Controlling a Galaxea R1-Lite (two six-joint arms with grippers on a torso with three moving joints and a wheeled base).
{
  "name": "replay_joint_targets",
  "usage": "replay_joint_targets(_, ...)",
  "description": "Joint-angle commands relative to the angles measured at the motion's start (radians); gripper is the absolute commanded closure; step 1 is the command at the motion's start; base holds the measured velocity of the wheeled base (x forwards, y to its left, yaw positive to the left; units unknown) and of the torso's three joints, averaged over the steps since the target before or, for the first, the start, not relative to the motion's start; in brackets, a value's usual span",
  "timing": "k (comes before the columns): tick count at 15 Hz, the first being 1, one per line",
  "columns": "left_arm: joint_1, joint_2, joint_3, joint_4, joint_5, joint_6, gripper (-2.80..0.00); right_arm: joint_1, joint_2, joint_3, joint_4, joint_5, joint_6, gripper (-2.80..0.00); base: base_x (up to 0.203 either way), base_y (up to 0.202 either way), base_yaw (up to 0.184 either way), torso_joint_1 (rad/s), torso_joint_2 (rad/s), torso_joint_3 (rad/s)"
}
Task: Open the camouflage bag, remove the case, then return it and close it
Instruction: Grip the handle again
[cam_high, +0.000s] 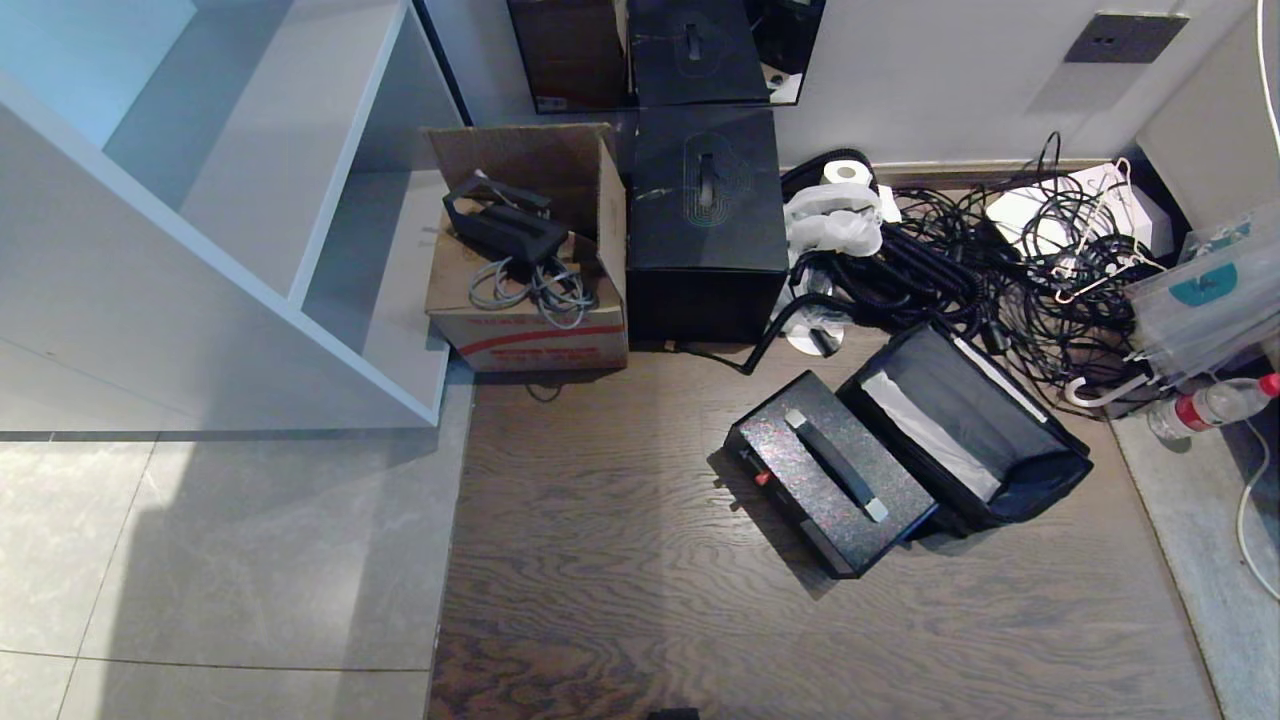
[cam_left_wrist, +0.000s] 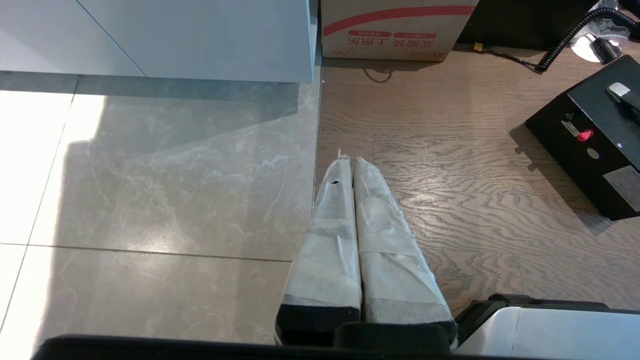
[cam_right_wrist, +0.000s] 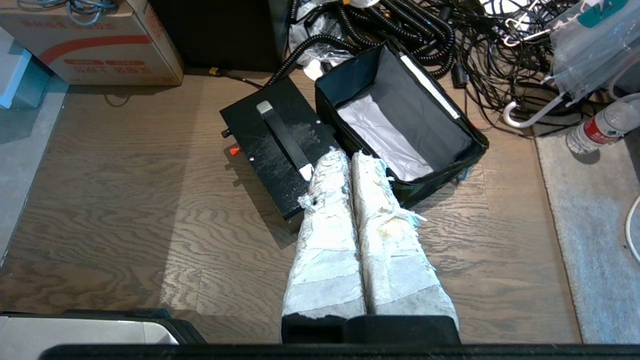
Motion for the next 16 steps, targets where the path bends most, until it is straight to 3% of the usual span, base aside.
replay_joint_targets(1,0.0,0.0,0.0,0.0,0.0,0.002,0.0,0.001,0.003,0.04,-0.001,0.0,-0.001,0.0,0.0,0.0,0.0,0.002,0.0,-0.036)
replay_joint_targets(10,0.0,0.0,0.0,0.0,0.0,0.001,0.0,0.001,0.003,0.04,-0.001,0.0,-0.001,0.0,0.0,0.0,0.0,0.002,0.0,-0.169)
replay_joint_targets(16,0.0,0.0,0.0,0.0,0.0,0.001,0.0,0.001,0.003,0.04,-0.001,0.0,-0.001,0.0,0.0,0.0,0.0,0.0,0.0,-0.027)
